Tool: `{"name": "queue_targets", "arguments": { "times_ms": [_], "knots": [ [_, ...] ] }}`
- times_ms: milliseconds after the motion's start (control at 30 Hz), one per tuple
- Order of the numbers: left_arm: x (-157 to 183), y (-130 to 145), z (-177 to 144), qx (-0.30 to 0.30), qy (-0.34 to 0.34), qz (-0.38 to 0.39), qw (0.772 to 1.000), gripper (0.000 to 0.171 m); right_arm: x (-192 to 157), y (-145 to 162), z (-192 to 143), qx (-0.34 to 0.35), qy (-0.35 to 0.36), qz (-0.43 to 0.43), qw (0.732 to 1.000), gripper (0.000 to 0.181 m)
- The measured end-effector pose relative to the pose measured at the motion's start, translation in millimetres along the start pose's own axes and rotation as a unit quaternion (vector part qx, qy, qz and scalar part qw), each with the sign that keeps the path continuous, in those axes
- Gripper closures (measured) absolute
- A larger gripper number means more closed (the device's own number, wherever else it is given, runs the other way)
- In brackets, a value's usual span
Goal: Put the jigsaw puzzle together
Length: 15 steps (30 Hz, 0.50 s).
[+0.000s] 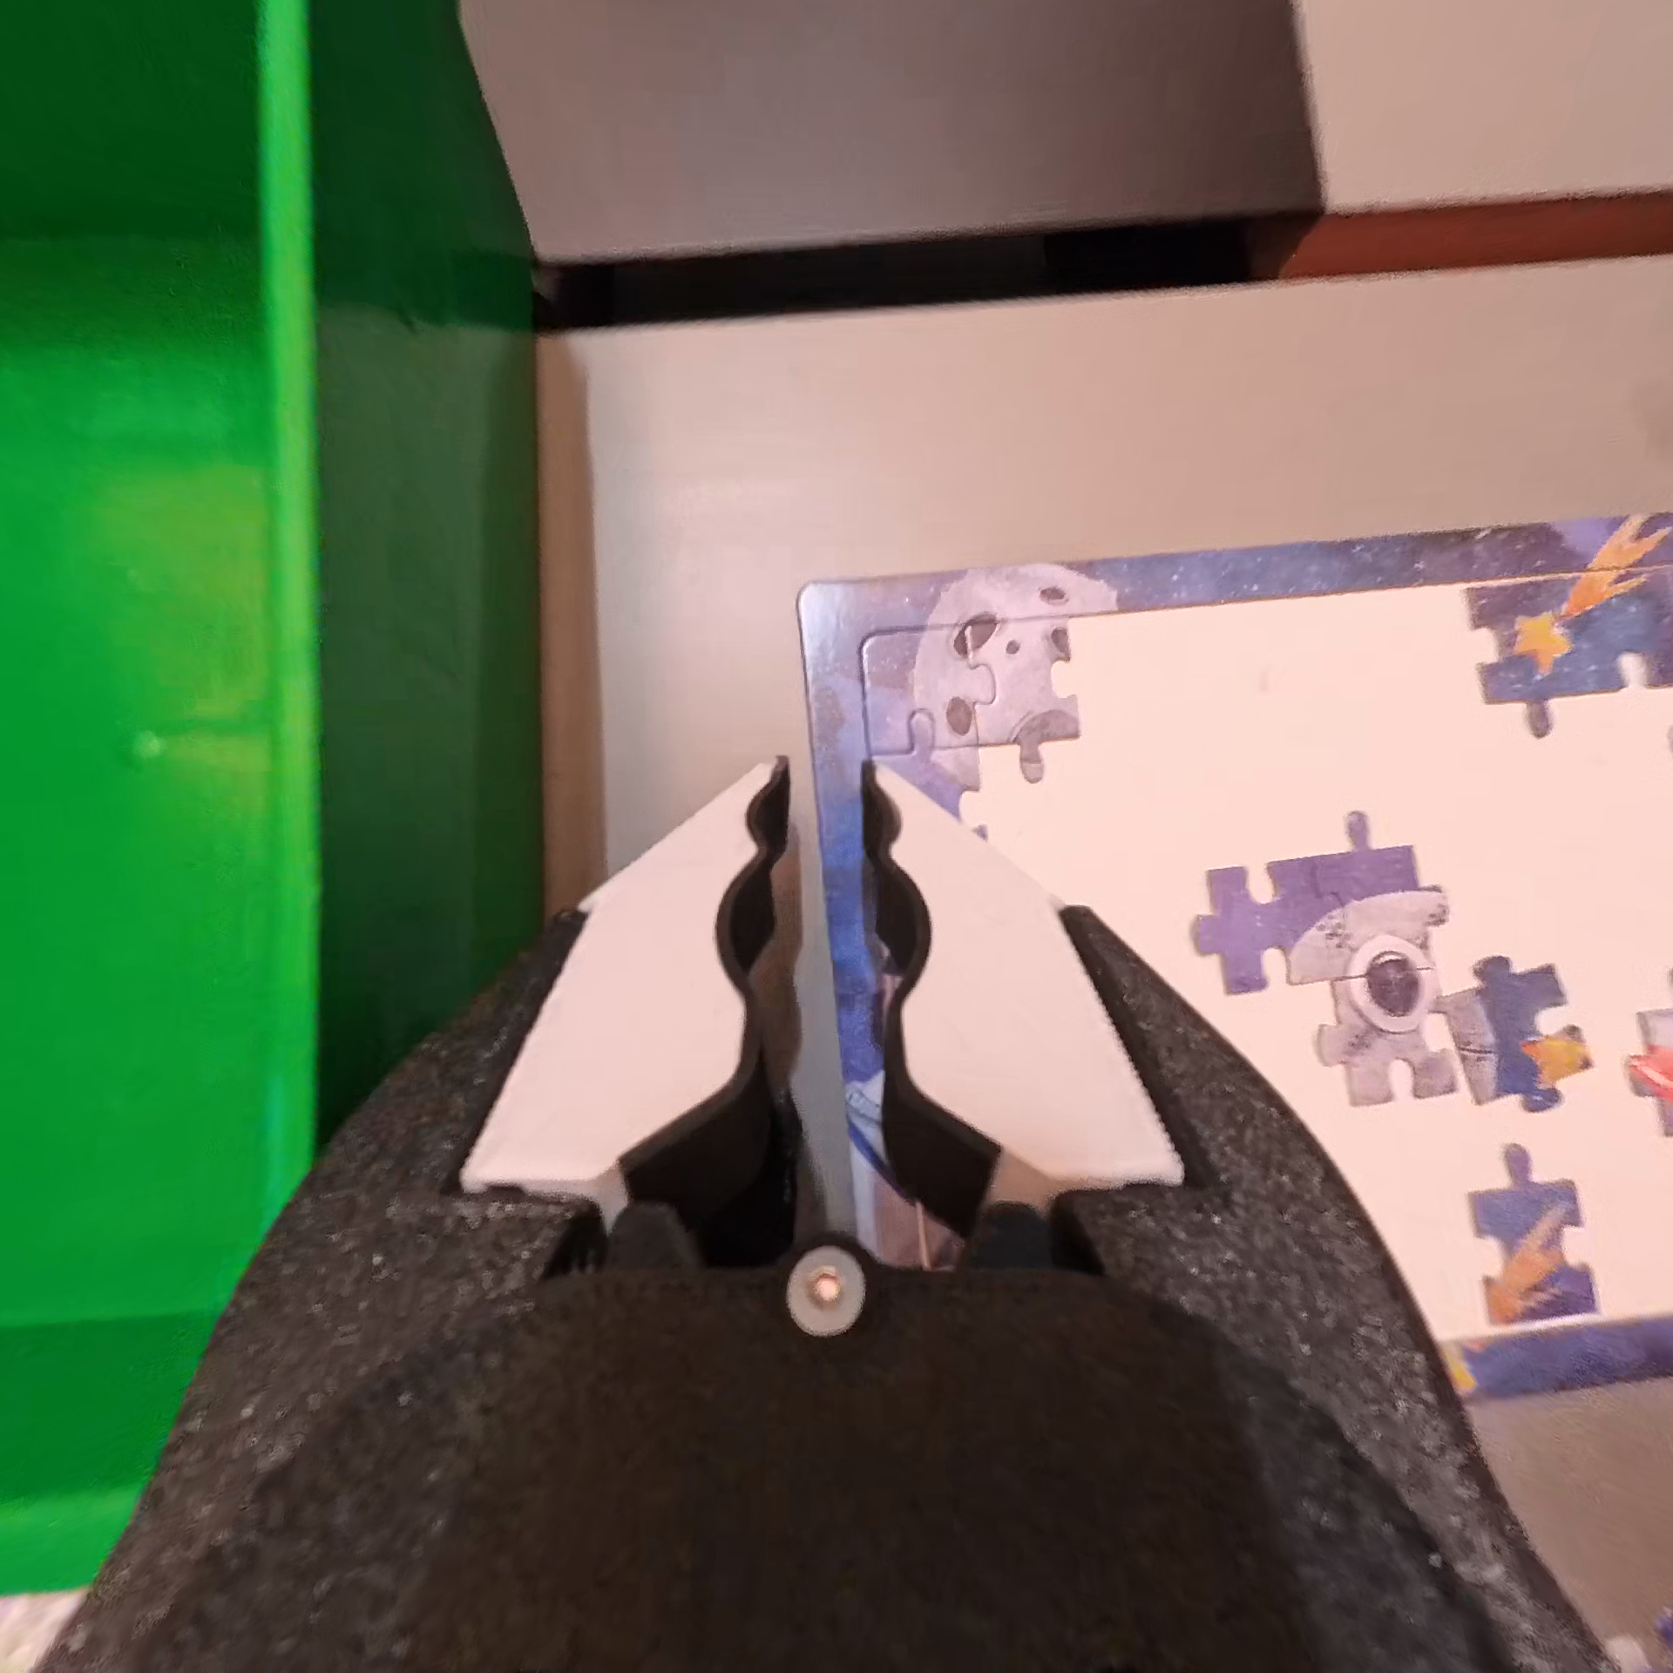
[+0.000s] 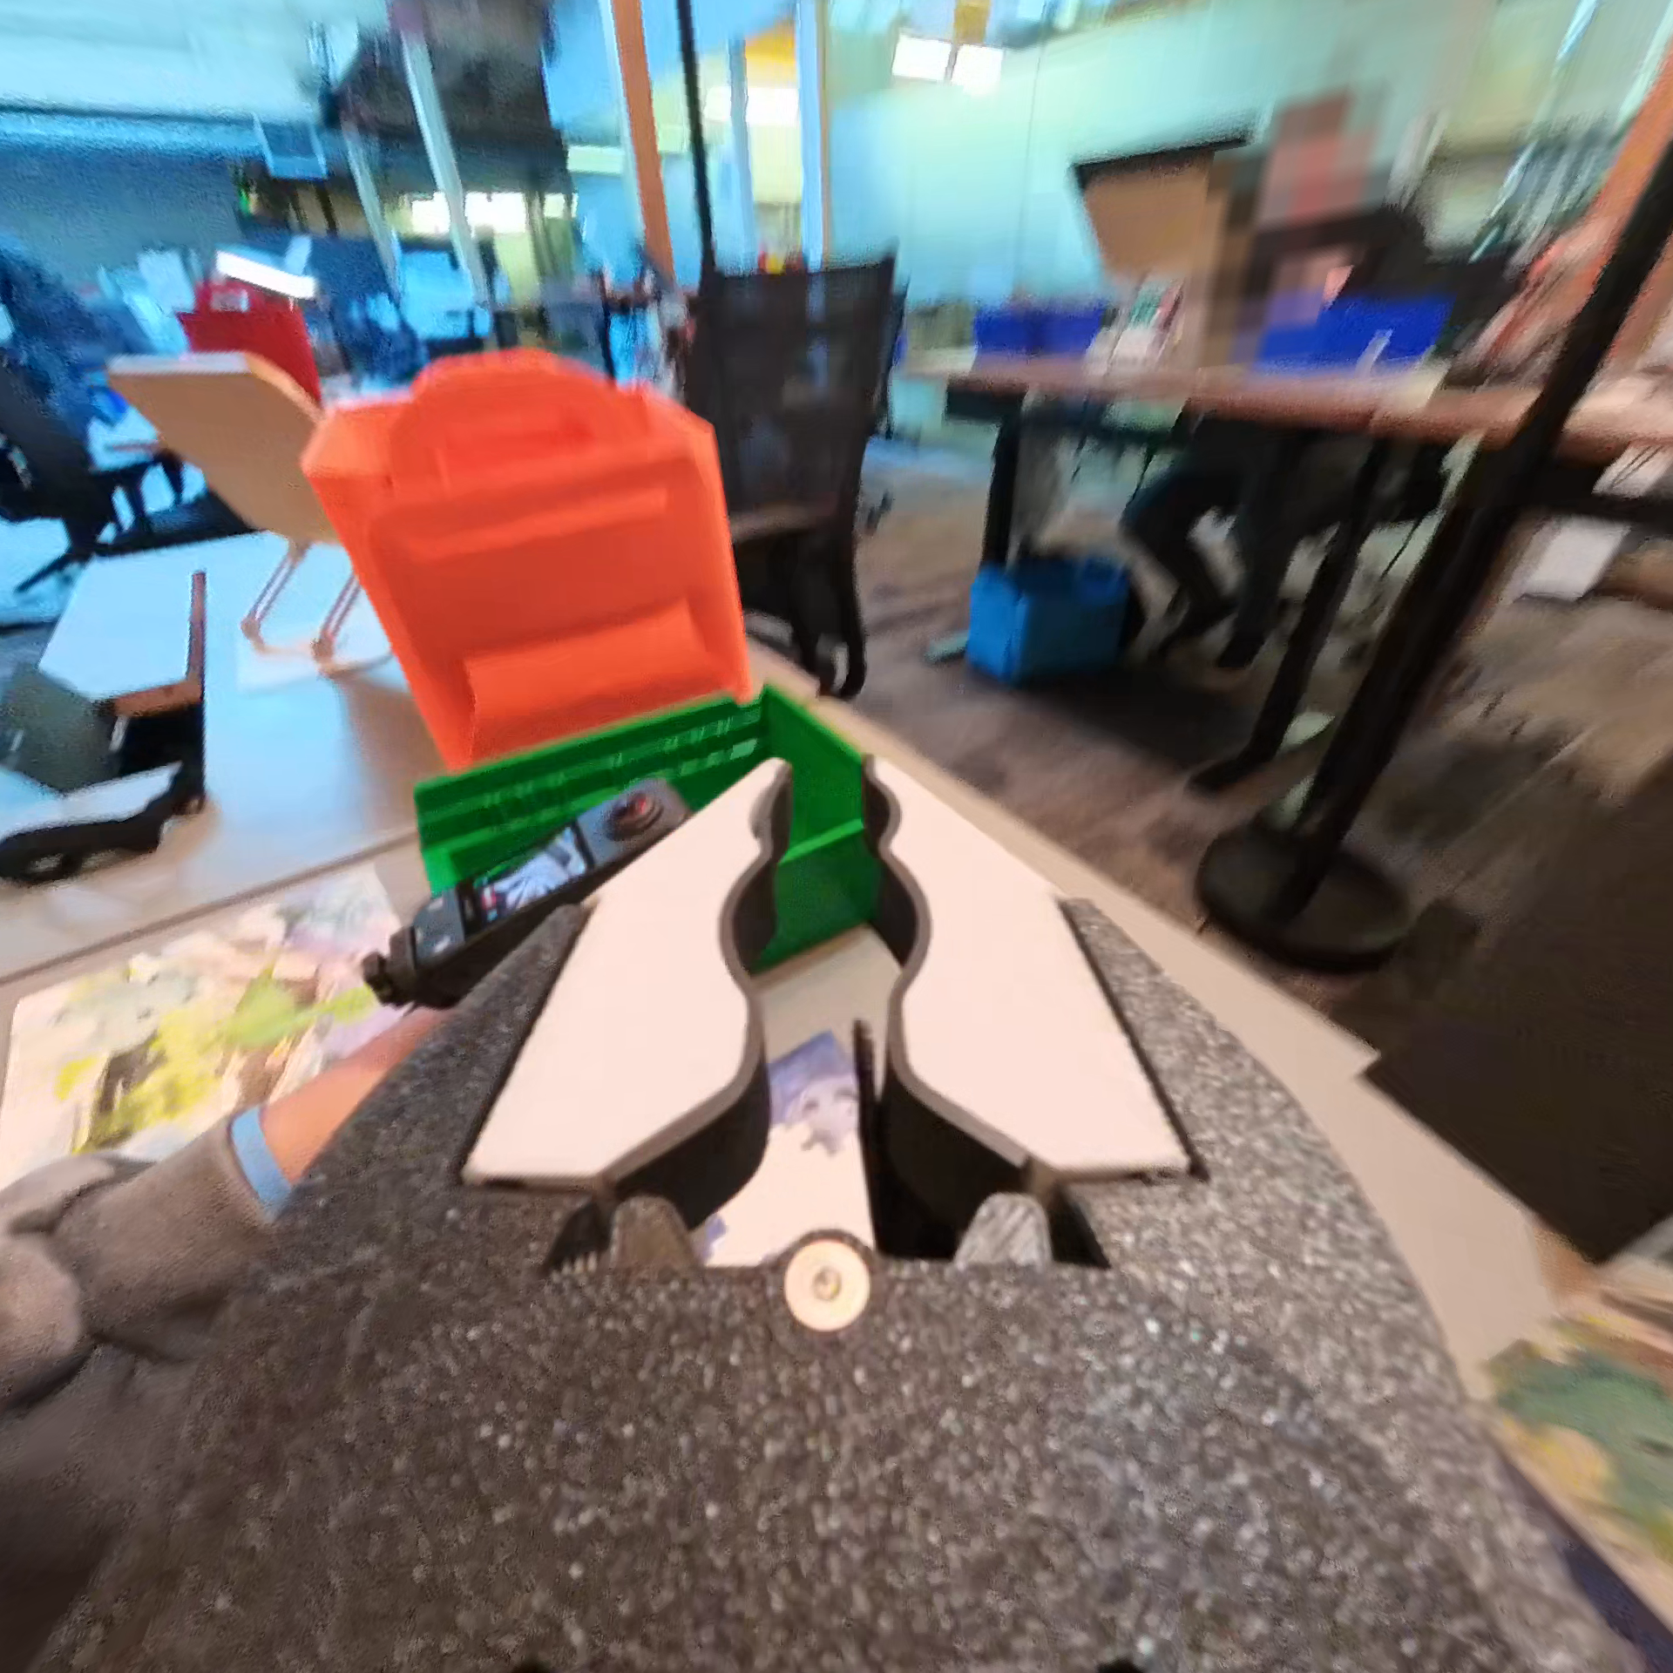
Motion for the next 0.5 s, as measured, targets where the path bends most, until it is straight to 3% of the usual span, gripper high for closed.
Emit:
{"name": "queue_targets", "arguments": {
  "times_ms": [100, 200, 300, 400, 500],
  "knots": [
    [4.8, -25.7, -40.1, 0.062, 0.012, 0.000, 0.998, 0.155, -13.0, -24.1, -44.9, 0.050, 0.001, -0.008, 0.999, 0.132],
    [11.0, -48.5, -85.3, 0.124, 0.019, 0.011, 0.992, 0.155, -19.1, -23.8, -82.3, 0.033, -0.036, 0.006, 0.999, 0.124],
    [21.1, -55.3, -117.5, 0.127, 0.001, 0.066, 0.990, 0.154, -10.6, -2.7, -123.1, -0.047, -0.044, 0.043, 0.997, 0.131],
    [38.7, -44.4, -149.2, 0.140, 0.000, 0.118, 0.983, 0.151, 5.7, 33.6, -180.5, -0.090, 0.007, 0.042, 0.995, 0.130],
    [56.6, -1.6, -174.4, 0.160, -0.022, 0.134, 0.978, 0.151, 18.9, 86.8, -239.6, -0.104, 0.055, 0.010, 0.993, 0.128]
  ]
}}
Point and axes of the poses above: each gripper's, where its closed fingertips meet, z out along the fingers, y out of its underside, x = y × z across the jaws, the point moved 8 cm from there along -z, back along the fingers, and after that the axes turned 15 degrees about z, right-handed, at the moved point
